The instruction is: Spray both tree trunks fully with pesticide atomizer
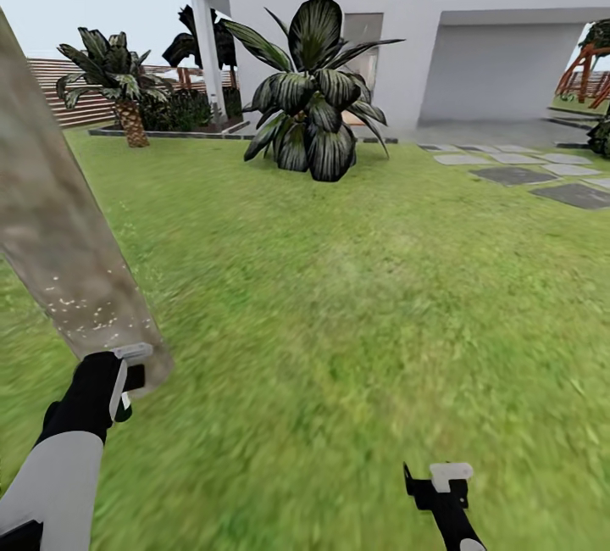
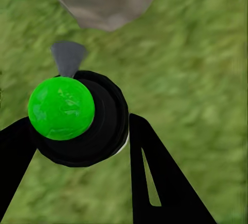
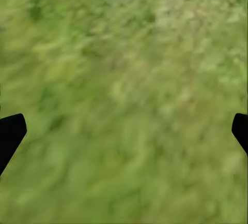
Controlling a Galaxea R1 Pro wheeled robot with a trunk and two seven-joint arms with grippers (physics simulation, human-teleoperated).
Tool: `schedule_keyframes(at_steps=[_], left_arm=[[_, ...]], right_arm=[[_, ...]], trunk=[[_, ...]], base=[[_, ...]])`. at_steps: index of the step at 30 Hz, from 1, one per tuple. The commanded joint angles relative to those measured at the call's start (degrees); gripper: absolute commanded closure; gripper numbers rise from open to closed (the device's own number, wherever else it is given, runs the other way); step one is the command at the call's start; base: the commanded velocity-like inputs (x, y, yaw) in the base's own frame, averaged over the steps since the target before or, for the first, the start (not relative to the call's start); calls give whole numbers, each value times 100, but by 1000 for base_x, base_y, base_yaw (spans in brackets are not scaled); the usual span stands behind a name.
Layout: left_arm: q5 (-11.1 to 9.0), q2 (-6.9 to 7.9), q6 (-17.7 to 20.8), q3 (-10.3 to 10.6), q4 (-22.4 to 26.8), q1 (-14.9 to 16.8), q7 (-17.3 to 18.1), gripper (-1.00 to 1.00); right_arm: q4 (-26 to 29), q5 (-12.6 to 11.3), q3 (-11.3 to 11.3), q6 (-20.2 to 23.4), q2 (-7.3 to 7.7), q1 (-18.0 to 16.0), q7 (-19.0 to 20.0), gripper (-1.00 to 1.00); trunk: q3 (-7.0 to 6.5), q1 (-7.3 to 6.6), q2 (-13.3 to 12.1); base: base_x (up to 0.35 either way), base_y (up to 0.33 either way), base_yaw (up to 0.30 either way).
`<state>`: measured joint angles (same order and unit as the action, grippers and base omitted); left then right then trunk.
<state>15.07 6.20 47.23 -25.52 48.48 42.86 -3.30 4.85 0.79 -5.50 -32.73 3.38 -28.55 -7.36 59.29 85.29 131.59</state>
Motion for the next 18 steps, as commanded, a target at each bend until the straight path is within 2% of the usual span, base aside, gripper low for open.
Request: schedule_keyframes(at_steps=[1, 18], left_arm=[[-13, -4, 28, 1, 4, 4, -22, 100], [-17, -13, 31, 3, -5, 3, -22, 100]], right_arm=[[-2, 9, -47, -6, -2, -2, -50, -100], [-2, 9, -47, -6, -13, -2, -46, -100]], trunk=[[5, 1, 2], [5, 1, 2]], base=[[244, -171, 247], [241, -175, 239]])
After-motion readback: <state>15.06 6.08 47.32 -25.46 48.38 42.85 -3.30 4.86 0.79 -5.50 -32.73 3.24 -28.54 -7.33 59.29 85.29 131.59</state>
